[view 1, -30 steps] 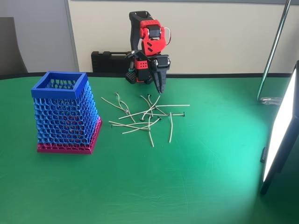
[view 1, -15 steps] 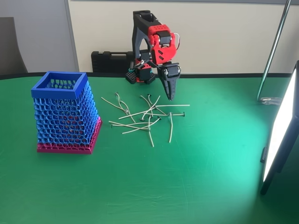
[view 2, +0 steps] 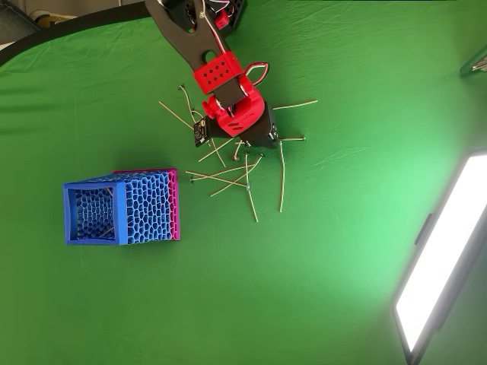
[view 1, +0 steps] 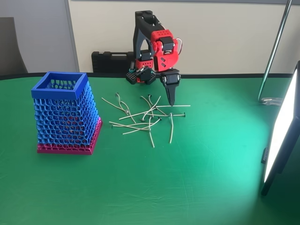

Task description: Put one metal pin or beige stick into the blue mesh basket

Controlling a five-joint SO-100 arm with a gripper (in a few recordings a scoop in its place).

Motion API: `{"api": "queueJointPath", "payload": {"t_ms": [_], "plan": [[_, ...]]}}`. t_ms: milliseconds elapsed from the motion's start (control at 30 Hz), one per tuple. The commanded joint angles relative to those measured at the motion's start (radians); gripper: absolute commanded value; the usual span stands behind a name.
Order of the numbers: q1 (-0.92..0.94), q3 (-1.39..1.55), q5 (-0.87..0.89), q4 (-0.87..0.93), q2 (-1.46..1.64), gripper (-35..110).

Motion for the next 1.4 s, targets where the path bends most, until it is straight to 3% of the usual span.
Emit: {"api": "queueJointPath", "payload": {"t_ms": [0,1367], "plan": [[-0.002,-0.044,0.023,0.0,-0.012,12],[0.006,-0.008,0.091,-0.057,-0.089,14]]}}
